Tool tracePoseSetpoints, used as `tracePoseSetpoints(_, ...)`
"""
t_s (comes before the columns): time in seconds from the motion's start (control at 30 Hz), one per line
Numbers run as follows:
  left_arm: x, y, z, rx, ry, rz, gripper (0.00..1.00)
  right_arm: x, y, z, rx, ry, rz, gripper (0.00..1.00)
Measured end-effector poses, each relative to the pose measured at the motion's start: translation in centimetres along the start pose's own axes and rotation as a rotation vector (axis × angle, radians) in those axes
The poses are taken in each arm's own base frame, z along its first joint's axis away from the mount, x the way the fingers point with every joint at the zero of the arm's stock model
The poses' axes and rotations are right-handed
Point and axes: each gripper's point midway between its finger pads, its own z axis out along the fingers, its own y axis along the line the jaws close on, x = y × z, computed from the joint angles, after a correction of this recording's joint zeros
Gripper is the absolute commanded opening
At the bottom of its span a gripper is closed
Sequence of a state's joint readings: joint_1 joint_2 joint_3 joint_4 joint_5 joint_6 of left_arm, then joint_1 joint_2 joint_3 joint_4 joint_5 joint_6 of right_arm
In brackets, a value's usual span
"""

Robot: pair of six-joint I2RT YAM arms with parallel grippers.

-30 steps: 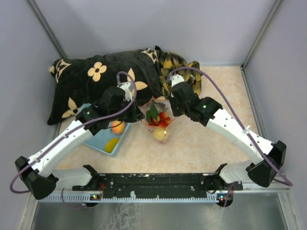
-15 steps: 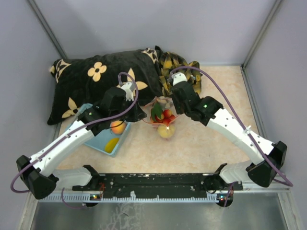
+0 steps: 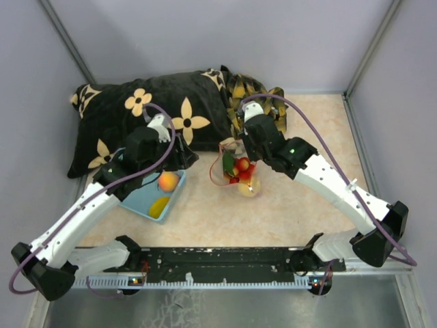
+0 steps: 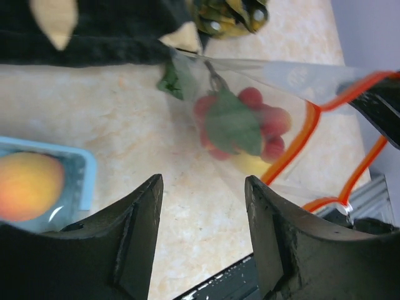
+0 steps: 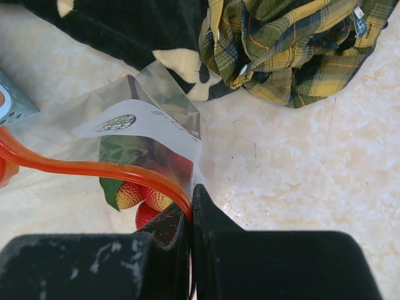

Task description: Place the food in the zip-top bag and seal the zipper

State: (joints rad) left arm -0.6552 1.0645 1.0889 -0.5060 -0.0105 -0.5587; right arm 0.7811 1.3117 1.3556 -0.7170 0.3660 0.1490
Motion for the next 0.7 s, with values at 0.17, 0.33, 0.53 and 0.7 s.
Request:
tracePoseSetpoints(0.17,-2.0,4.5,-1.7,-0.132,-0.07,-0.057,0.83,-0.5,0.5,0.1,-0.025,-0.017,0.003,0.0)
tracePoseSetpoints(0.33,-1.4,10.8,-2.2,-0.323,-0.061,-0.127,0.94,-0.8,0.9,0.2,-0.05,-0.033,0.006,0.0)
tracePoseSetpoints(0.53,1.6,15.8,-2.0,-0.46,0.016,-0.18,0.97,-0.7,1.4,0.5,-0.07,-0.036,0.006,0.0)
tracePoseSetpoints(0.7,4.5,18.6,-1.3,-0.528,0.107,-0.222,0.99,-0.1,1.9,1.1,-0.09,-0.035,0.007,0.0)
